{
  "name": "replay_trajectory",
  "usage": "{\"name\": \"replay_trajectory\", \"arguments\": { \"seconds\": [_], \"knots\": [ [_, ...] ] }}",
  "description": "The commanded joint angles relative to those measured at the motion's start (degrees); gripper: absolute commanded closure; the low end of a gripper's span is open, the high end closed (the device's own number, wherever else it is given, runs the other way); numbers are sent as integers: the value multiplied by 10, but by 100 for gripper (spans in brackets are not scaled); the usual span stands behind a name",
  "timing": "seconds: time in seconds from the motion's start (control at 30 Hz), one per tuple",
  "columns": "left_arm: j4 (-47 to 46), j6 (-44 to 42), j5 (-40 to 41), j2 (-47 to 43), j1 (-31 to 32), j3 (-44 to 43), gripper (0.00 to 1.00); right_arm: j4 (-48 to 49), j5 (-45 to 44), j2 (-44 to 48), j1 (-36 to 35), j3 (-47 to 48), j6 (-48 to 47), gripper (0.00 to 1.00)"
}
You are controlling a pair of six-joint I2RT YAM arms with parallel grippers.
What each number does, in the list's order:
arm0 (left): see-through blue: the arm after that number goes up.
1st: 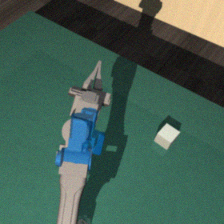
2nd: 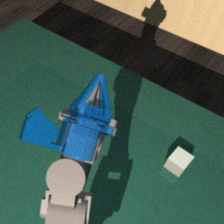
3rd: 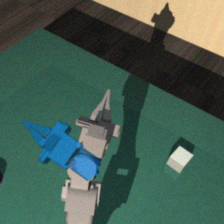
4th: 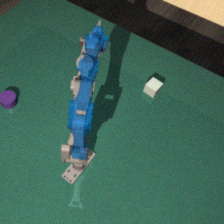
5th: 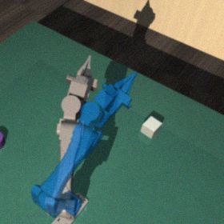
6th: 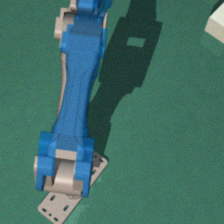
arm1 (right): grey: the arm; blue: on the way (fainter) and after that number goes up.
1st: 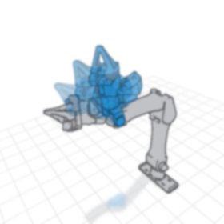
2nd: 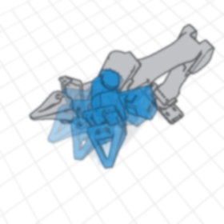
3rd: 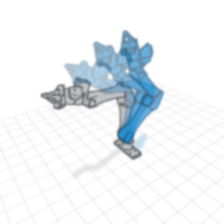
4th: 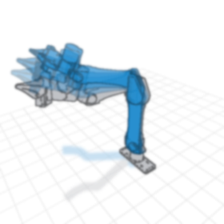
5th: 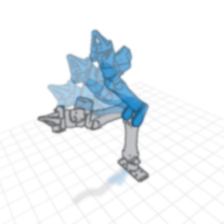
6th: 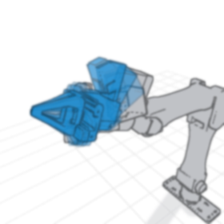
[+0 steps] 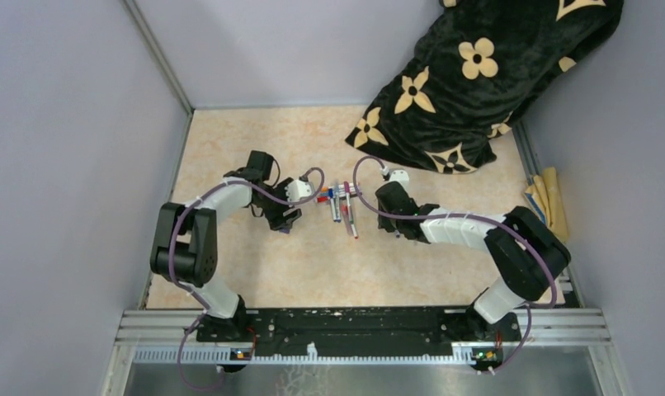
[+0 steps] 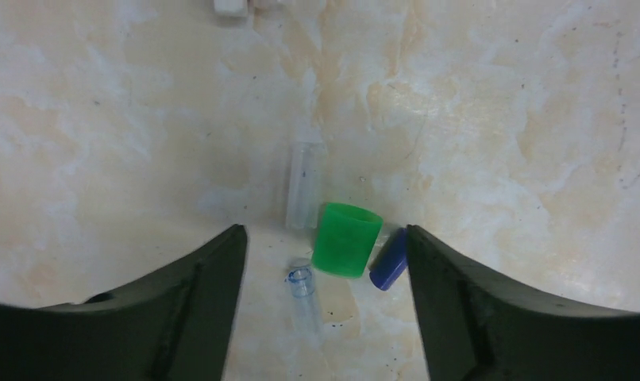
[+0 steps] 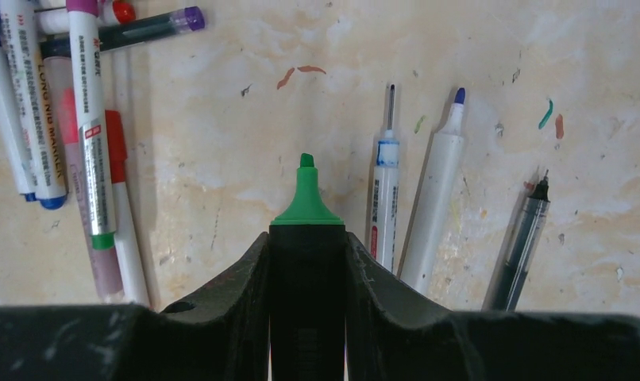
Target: Open the pen caps
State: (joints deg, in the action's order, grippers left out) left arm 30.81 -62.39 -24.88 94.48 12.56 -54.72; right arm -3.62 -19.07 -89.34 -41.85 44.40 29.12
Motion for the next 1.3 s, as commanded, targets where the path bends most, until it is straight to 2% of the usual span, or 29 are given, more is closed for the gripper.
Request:
{"name": "replay_trajectory", "arguments": {
  "seconds": [0.0, 0.1, 0.27, 0.4, 0.47, 0.6, 0.7, 0.87, 1.0, 1.13, 1.27],
  "knots": [
    [69, 41, -68, -26, -15, -59, 13, 68, -36, -31, 1, 34, -15, 100],
    [124, 70, -106, -34, -21, -104, 9, 77, -47, -50, 1, 36, -19, 100],
    [159, 130, -118, -63, -25, -155, 3, 84, -59, -63, 2, 26, -25, 81],
    [190, 170, -137, -82, -48, -193, 2, 89, -59, -53, 1, 4, -24, 77],
    [203, 173, -151, -96, -57, -202, 2, 89, -59, -50, 2, -4, -25, 75],
    [199, 181, -155, -134, -61, -204, 1, 78, -50, -44, 1, -5, -29, 62],
    [194, 186, -156, -154, -63, -200, 1, 72, -46, -31, 1, -7, -30, 57],
    [204, 190, -155, -156, -66, -210, 1, 49, -47, -6, 2, 2, -36, 55],
    [212, 197, -154, -147, -71, -227, 1, 30, -57, 26, -6, 12, -42, 63],
    [217, 202, -153, -139, -78, -243, 1, -3, -66, 43, -38, 41, -37, 63],
    [223, 211, -146, -125, -89, -262, 1, 1, 10, 31, -60, 72, -29, 59]
  ]
}}
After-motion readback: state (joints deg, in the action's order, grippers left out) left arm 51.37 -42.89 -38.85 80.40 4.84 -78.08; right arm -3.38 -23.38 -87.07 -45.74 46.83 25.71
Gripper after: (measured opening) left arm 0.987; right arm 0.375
